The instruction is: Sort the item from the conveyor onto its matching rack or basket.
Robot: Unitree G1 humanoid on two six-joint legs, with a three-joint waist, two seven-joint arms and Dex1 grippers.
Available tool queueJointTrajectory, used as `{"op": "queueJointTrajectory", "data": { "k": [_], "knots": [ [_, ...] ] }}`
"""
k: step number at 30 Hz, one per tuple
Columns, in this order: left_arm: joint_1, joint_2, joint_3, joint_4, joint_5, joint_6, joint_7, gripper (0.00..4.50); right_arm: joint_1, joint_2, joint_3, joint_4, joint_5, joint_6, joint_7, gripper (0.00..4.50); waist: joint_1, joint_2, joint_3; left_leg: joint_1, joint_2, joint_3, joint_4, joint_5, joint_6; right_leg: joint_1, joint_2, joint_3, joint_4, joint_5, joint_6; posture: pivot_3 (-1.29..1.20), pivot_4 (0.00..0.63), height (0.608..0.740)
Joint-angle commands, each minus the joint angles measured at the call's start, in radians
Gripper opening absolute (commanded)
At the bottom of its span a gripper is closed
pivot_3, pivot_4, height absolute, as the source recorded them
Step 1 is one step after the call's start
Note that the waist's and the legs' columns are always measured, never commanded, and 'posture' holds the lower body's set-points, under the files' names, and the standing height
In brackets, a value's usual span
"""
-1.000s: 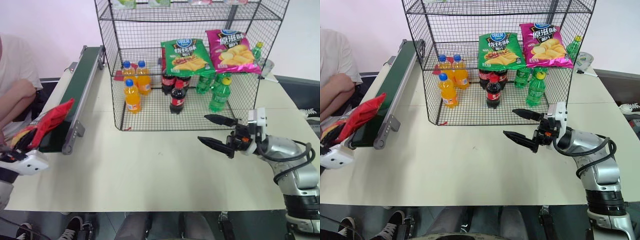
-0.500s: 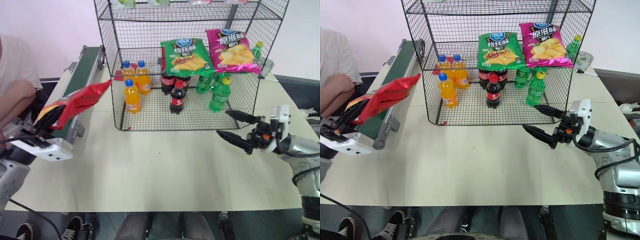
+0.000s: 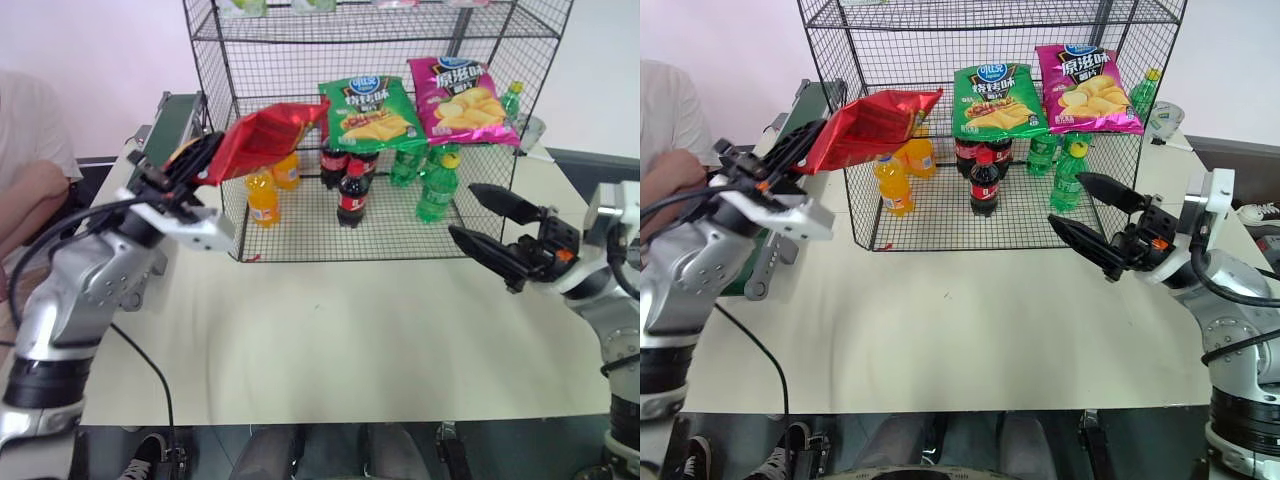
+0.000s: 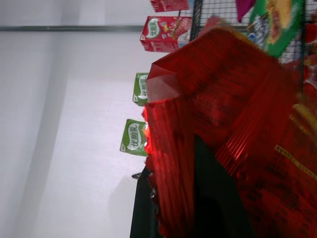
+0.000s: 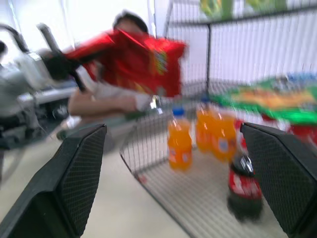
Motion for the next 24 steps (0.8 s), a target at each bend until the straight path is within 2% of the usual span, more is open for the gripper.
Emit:
{"op": "queueJointTrajectory", "data": {
  "k": [1,8,15,24],
  "knots": [
    [-0.074,-0.006,-0.027,0.045,0.069,0.011,0.054,0.07,0.001,0.016,0.001,-0.062,0.039,0.004,-0.039,4.50,0.001,0.000,0.000,0.000,0.000,0.000,0.000,0.000,0.000,0.000,0.000,0.000,0.000,0.000,0.000,0.00,0.150,0.740],
    [-0.239,-0.016,-0.093,0.221,0.172,0.019,0.172,0.07,0.018,0.019,0.009,-0.049,0.020,-0.010,-0.052,4.50,0.002,-0.001,0.000,0.000,-0.001,-0.001,0.000,0.003,-0.005,0.000,0.000,0.000,0.002,0.000,0.000,0.00,0.150,0.740],
    [-0.317,-0.010,-0.088,0.203,0.160,0.040,0.178,0.07,0.022,0.016,0.019,-0.037,0.002,-0.016,-0.047,4.50,-0.002,-0.001,0.000,0.000,-0.001,0.000,0.000,0.004,-0.006,-0.001,0.000,0.000,0.002,0.000,0.000,0.00,0.150,0.740],
    [-0.333,0.025,-0.082,0.186,0.185,0.077,0.169,0.07,0.008,0.028,0.049,0.000,-0.034,-0.035,-0.033,4.50,-0.001,-0.001,0.000,0.000,-0.001,0.000,0.000,0.004,-0.006,-0.001,0.000,0.000,0.002,0.000,0.000,0.00,0.150,0.740]
  ]
}}
